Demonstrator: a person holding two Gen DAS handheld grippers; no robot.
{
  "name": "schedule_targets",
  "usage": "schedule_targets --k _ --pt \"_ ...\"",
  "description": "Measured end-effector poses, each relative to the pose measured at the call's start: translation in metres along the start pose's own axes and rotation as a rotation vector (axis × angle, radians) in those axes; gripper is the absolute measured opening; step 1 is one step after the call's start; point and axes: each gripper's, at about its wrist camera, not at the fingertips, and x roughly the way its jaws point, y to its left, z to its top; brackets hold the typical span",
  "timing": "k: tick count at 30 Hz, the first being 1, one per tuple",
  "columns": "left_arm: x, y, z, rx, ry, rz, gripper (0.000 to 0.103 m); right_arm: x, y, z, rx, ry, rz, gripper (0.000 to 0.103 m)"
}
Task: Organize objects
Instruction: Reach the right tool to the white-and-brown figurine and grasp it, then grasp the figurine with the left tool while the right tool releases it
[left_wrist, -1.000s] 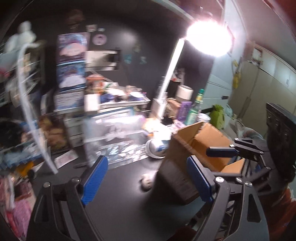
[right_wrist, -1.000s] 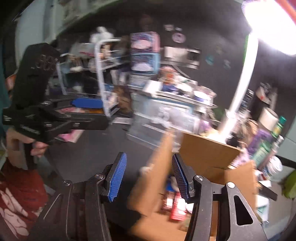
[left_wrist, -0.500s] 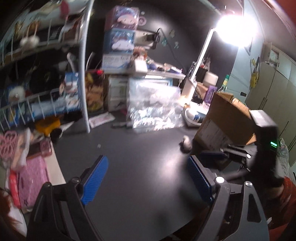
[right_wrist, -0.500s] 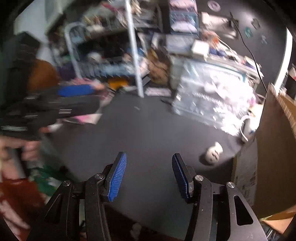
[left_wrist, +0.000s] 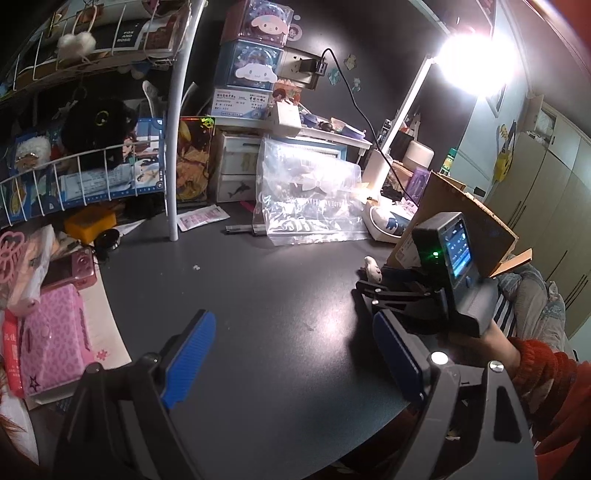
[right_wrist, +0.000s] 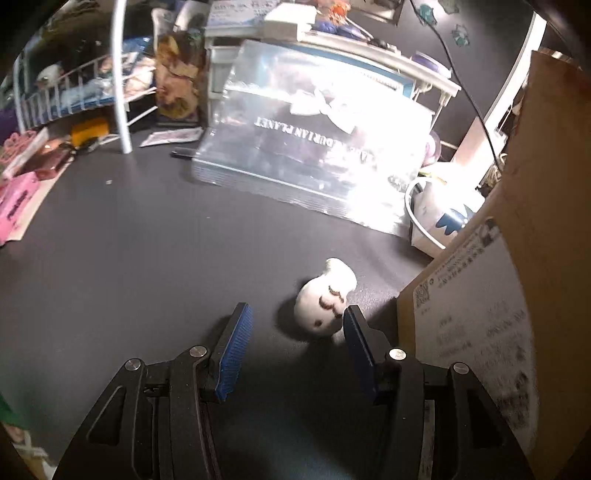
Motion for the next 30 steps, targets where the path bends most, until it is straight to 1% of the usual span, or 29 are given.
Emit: schedule_targets --k 2,3,4,9,11,13,17,18,20,22,23,26,27,29,30 --pt "0.0 -0.001 0.001 0.002 -0.001 0.0 0.085 0.001 -0.002 0.002 0.004 -0.001 -0.005 0.04" --pt "0.0 -0.001 0.002 0.003 -0.001 0.0 0.085 0.003 -0.003 0.004 0.009 0.0 -0.001 0.031" --pt "0.001 -0.002 0.003 0.004 -0.001 -0.001 0.085 0.002 -0.003 0.004 0.013 0.002 0.01 0.019" --pt "0.006 -0.005 0.007 0.006 0.009 -0.011 0.085 -0.005 -0.001 0.003 0.003 -0.024 0.068 0.018" --pt "0.008 -0.006 0.009 0.006 0.016 -0.026 0.085 -0.014 0.006 0.002 -0.015 -0.043 0.133 0.018" --pt "0.011 -0.01 0.011 0.004 0.024 -0.058 0.085 -0.028 0.017 0.002 -0.055 -0.066 0.216 0.018" --pt "0.015 -0.018 0.016 -0.002 0.04 -0.113 0.085 -0.07 0.043 0.003 -0.167 -0.138 0.364 0.018" --pt "0.015 -0.021 0.017 -0.001 0.04 -0.125 0.084 -0.082 0.048 0.004 -0.189 -0.157 0.401 0.018" --pt "0.014 -0.027 0.021 -0.006 0.039 -0.163 0.077 -0.101 0.054 0.006 -0.22 -0.189 0.444 0.018" --pt "0.011 -0.033 0.028 -0.013 0.035 -0.204 0.066 -0.122 0.059 0.009 -0.256 -0.225 0.482 0.018" --pt "0.01 -0.035 0.031 -0.011 0.033 -0.211 0.064 -0.129 0.059 0.01 -0.27 -0.24 0.491 0.018" --pt "0.004 -0.049 0.044 0.015 0.023 -0.224 0.054 -0.152 0.055 0.012 -0.311 -0.289 0.486 0.018" --pt "0.003 -0.053 0.049 0.024 0.02 -0.23 0.049 -0.159 0.052 0.012 -0.324 -0.315 0.475 0.018" --pt "0.002 -0.065 0.059 0.052 0.014 -0.233 0.046 -0.166 0.044 0.013 -0.34 -0.34 0.466 0.018" --pt "0.002 -0.071 0.064 0.064 0.014 -0.233 0.042 -0.171 0.038 0.014 -0.346 -0.353 0.461 0.018"
